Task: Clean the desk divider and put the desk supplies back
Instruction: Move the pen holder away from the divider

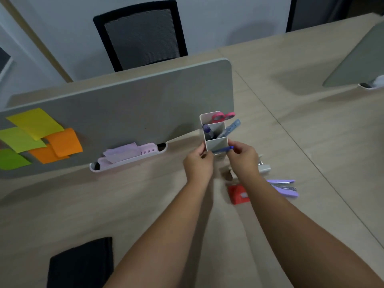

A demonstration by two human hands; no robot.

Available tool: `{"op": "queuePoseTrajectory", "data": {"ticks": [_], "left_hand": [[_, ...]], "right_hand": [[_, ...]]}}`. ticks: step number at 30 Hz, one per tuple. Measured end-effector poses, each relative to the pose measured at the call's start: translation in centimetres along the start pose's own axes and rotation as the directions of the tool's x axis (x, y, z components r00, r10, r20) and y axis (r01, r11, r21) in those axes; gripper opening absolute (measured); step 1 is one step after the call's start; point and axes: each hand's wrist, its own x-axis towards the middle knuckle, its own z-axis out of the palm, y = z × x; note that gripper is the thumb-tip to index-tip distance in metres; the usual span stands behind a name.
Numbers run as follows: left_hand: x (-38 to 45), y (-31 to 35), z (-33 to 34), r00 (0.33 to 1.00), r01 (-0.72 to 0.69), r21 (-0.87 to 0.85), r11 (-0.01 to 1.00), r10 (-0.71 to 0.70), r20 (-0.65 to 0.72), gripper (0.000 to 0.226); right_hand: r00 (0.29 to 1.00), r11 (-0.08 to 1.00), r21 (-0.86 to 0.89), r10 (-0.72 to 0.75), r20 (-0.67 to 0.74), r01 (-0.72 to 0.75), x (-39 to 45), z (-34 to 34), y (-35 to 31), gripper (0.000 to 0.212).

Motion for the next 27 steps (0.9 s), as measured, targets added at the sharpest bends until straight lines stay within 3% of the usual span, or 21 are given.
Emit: {"op": "queuePoseTrajectory", "data": {"ticks": [6,13,16,23,25,27], "left_hand": [[-5.4,3.6,9.4,0.985,-0.019,-0.081,0.996,0.033,0.167,0.043],[-8.6,4.4,16.5,0.965,0.028,-0.008,1.0,-0.025,0.26,0.036],[-9.3,4.0,17.2,0.968,0.075,0.048,0.996,-0.084,0.238,0.029],[-9.0,2.4,17.4,0.979,0.022,0.13,0.991,-0.048,0.201,0.034],[-9.1,2.5,16.6,0.978,0.001,0.087,0.996,-0.019,0.208,0.037],[-8.6,2.1,14.9,0.982,0.017,0.032,0.999,-0.023,0.185,0.04]], "right_hand": [[0.975,0.998,-0.053,0.029,-0.22,-0.042,1.4,-10.3,1.5,0.036],[0.954,0.982,-0.136,0.087,-0.287,-0.13,2.3,-17.4,4.3,0.036],[0.956,0.977,-0.128,0.133,-0.261,-0.171,2.7,-17.7,5.8,0.038],[0.964,0.979,-0.099,0.15,-0.221,-0.176,2.6,-17.2,7.0,0.036],[0.959,0.98,-0.044,0.179,-0.222,-0.193,2.0,-17.2,7.0,0.039],[0.917,0.959,0.117,0.281,-0.282,-0.258,0.7,-16.0,7.2,0.048]]}}
